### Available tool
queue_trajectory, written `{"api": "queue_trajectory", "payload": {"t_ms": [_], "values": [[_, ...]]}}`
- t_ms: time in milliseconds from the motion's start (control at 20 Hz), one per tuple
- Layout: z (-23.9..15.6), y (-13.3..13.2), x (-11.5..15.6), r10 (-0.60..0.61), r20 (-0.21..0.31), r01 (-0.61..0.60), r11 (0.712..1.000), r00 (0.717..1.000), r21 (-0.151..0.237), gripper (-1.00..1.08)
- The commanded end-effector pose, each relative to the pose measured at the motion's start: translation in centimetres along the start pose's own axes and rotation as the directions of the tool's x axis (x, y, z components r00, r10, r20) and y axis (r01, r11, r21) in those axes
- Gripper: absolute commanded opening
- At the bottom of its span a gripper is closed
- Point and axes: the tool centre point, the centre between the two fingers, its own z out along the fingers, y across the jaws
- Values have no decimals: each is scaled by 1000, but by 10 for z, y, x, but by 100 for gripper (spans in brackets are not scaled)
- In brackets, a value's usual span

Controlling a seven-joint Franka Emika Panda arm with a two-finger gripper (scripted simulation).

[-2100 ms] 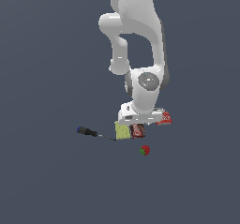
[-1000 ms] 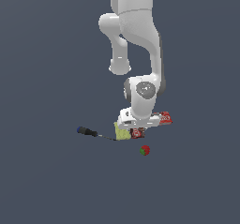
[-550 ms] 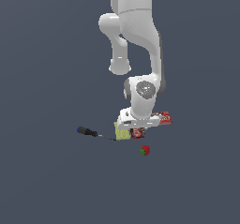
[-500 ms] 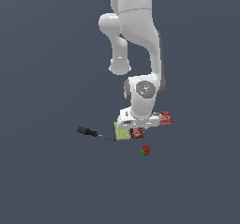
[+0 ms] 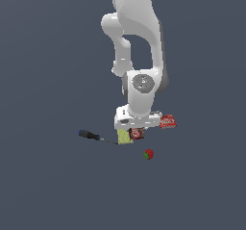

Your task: Pick up a designated object from a clutter of objects.

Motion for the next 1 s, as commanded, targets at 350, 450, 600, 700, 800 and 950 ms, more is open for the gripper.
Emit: {"api": "queue_trajectory", "payload": {"t_ms": [350,450,600,700,800,950], "values": [[-86,54,5,-1,2,1,1000,1000,2,-100],[-107,68,7,-2,3,2,1000,1000,2,-100],[-138,87,9,-2,4,2,1000,1000,3,-100],[-158,100,10,-3,5,3,1000,1000,4,-100],[-178,113,12,-3,6,3,1000,1000,4,-100],[-208,132,15,-3,7,3,1000,1000,4,-100]]}}
